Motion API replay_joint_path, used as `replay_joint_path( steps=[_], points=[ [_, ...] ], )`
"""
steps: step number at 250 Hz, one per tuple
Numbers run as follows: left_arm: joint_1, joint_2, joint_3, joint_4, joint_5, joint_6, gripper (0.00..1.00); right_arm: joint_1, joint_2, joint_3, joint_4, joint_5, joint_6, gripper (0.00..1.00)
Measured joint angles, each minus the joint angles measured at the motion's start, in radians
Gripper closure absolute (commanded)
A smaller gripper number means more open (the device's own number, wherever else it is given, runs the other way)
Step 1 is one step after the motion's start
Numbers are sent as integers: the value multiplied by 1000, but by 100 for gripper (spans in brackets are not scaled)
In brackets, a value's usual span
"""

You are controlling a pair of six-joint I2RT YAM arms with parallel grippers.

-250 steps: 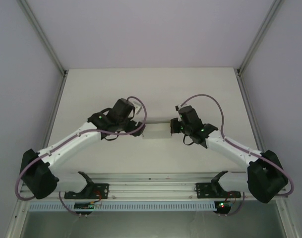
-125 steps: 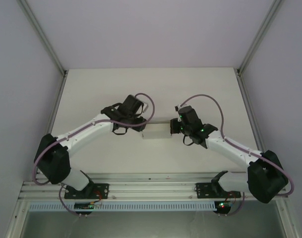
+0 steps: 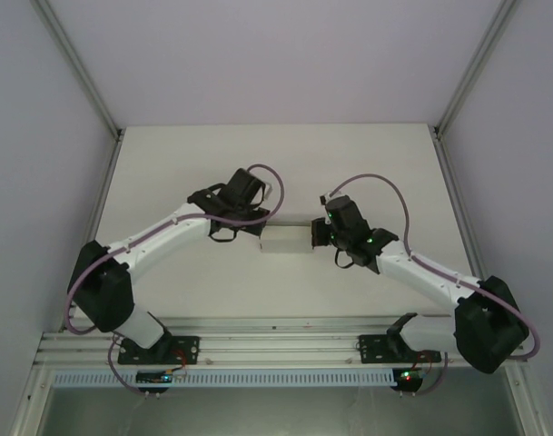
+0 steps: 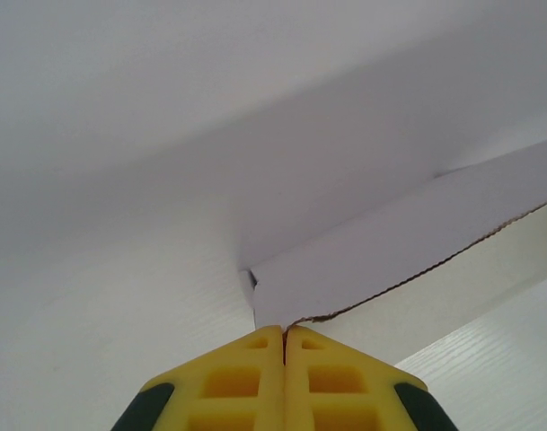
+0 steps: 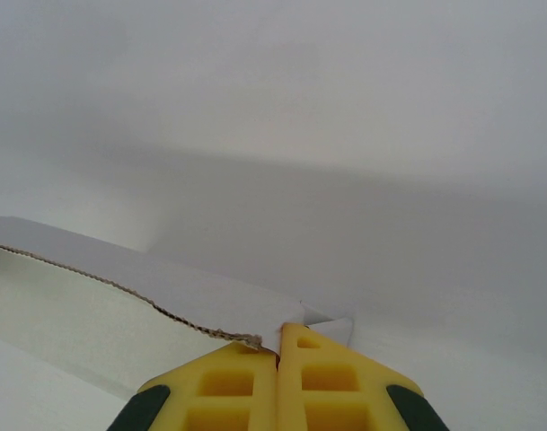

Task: Assemble paper box

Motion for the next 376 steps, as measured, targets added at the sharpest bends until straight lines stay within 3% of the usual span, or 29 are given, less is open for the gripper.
replay_joint_path(
  steps=[67,178,195,207,220,241,348,376],
  points=[
    [72,46,66,-86,175,-124,100,34,10,9,-18,64,24,100],
    [153,122,171,-214,350,-198,100,68,21,21,-39,126,51,100],
    [159,122,172,-227,361,-194,89,71,22,21,-39,126,51,100],
    [160,125,175,-243,358,-192,73,73,21,21,-39,126,52,100],
    [157,131,183,-266,334,-173,62,74,21,21,-42,126,52,100],
    [143,145,185,-295,275,-158,53,74,21,21,-44,125,52,100],
    [66,170,192,-320,121,-68,63,75,21,21,-46,120,51,100],
    [61,181,215,-320,84,-33,80,75,20,21,-45,113,51,100]
  ],
)
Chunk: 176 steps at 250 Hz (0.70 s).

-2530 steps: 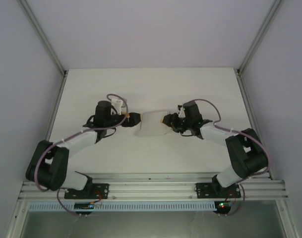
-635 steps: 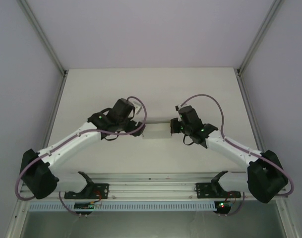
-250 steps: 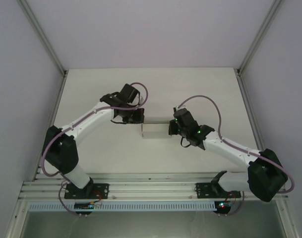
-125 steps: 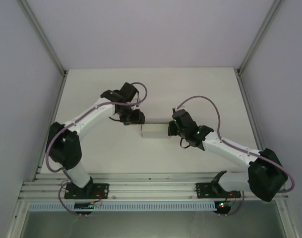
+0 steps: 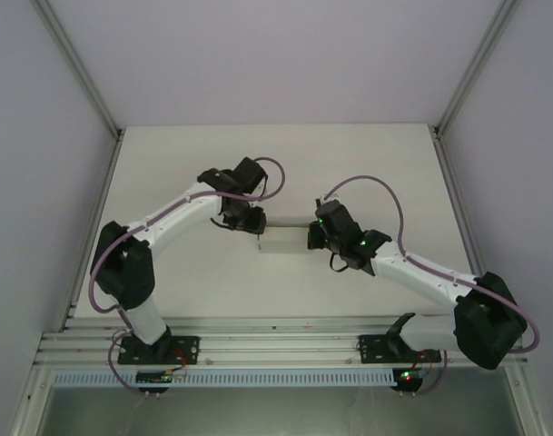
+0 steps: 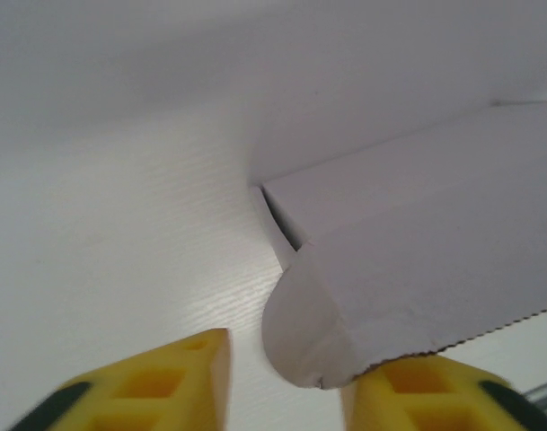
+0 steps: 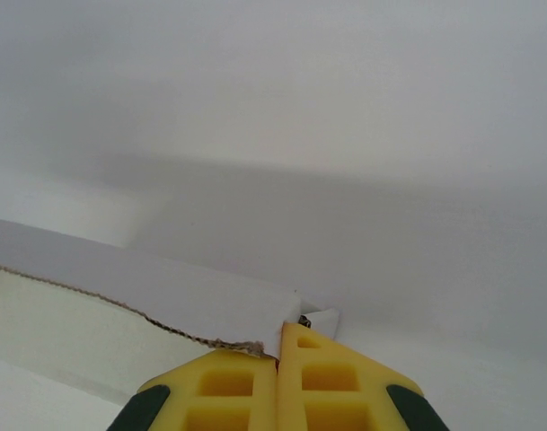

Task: Assemble paper box

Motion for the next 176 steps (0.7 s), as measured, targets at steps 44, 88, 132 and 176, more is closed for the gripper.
replay_joint_path(
  steps=[44,88,132,176],
  points=[
    [-8,8,11,10,12,39,100,0,0,0,2,-11,0,100],
    [-15,8,17,0,16,42,100,0,2,0,1,-3,-7,100],
    [-16,10,48,-44,70,27,100,8,10,14,-27,36,-7,100],
    [7,48,97,-109,153,-1,100,25,21,23,-47,74,-7,100]
  ],
)
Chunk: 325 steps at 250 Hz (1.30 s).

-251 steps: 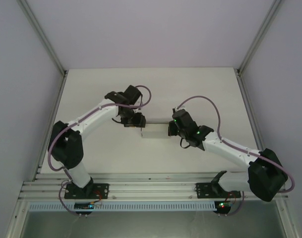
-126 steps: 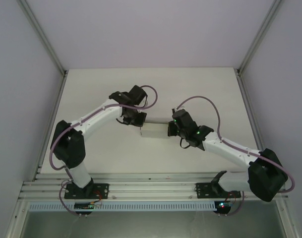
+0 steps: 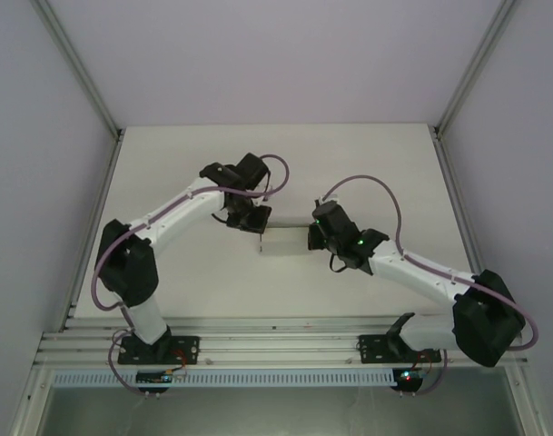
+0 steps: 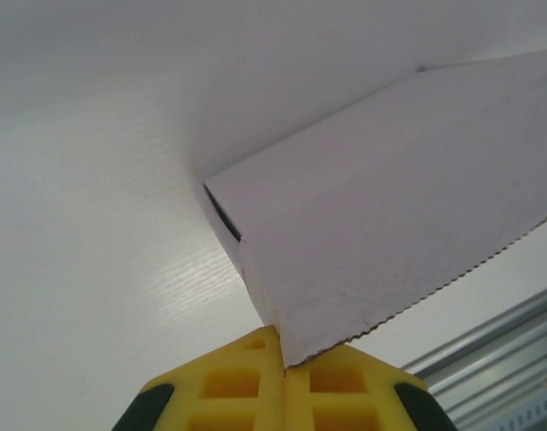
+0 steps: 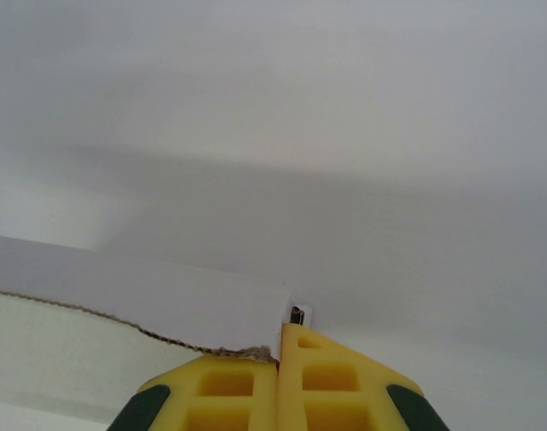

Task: Assemble paper box

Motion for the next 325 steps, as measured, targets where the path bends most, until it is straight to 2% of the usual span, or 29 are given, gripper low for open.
replay_joint_path(
  steps=[176,202,246,280,325],
  points=[
    [118,109,102,-116,227,22,100,27,6,5,-10,32,-2,100],
    [112,111,101,-121,209,39,100,32,6,5,-9,32,-11,100],
    [60,105,82,-119,97,47,100,35,6,5,-6,33,-24,100],
    [18,63,-17,-68,51,30,100,39,4,-6,-1,37,-27,100],
    [14,-28,-141,60,44,-15,100,43,-20,-55,55,32,-35,100]
  ],
)
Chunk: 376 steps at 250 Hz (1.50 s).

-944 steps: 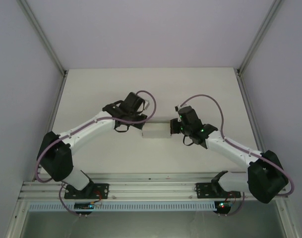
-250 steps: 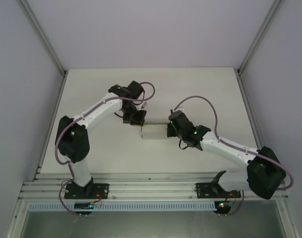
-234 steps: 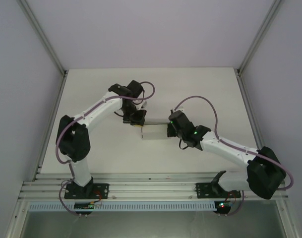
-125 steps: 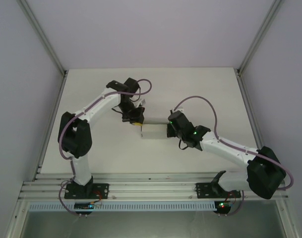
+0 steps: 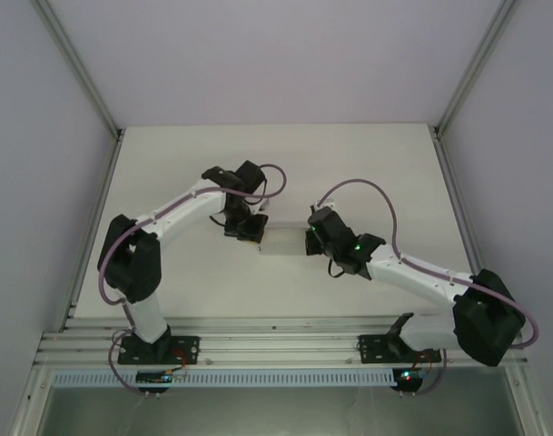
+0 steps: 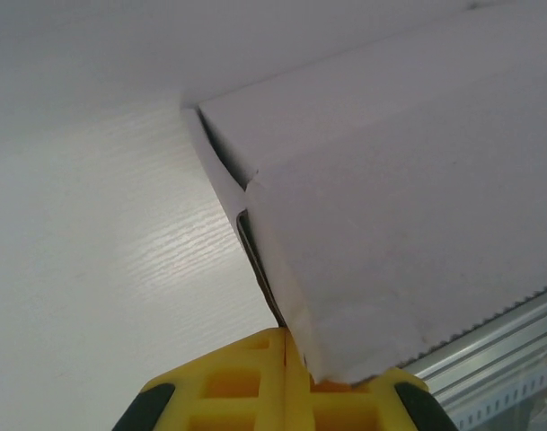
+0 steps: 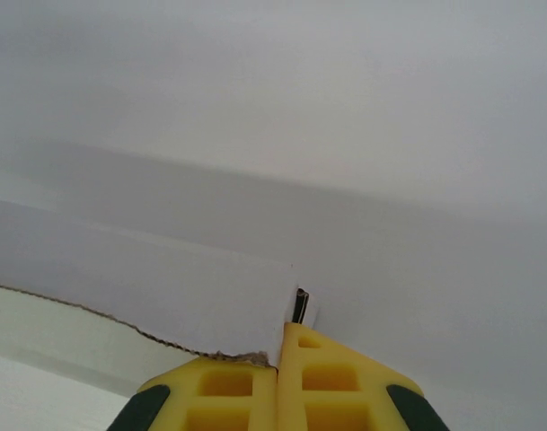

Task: Assemble paper box

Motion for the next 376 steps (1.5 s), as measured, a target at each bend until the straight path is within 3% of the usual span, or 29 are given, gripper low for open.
replay_joint_path(
  steps=[31,65,86,122,175,233,308,376],
  points=[
    [0,-26,-39,51,3,-26,100,0,-12,-24,37,-3,-14,97],
    [0,-29,-42,62,2,-37,100,-1,-28,-28,25,-24,-20,80],
    [0,-29,-42,68,-2,-37,100,-1,-48,-36,6,-52,-35,76],
    [0,-29,-42,85,-5,-37,100,-16,-98,-38,-45,-107,-47,49],
    [0,-29,-42,86,-5,-36,100,-92,-171,-36,-65,-179,-67,31],
    [0,-29,-42,86,-5,-35,100,-158,-180,-6,-67,-223,-68,27],
    [0,-28,-41,89,-5,-35,100,-211,-74,48,-71,-247,-41,32],
    [-2,-29,-40,93,-9,-16,84,-215,-36,-2,-33,-277,31,41]
  ],
)
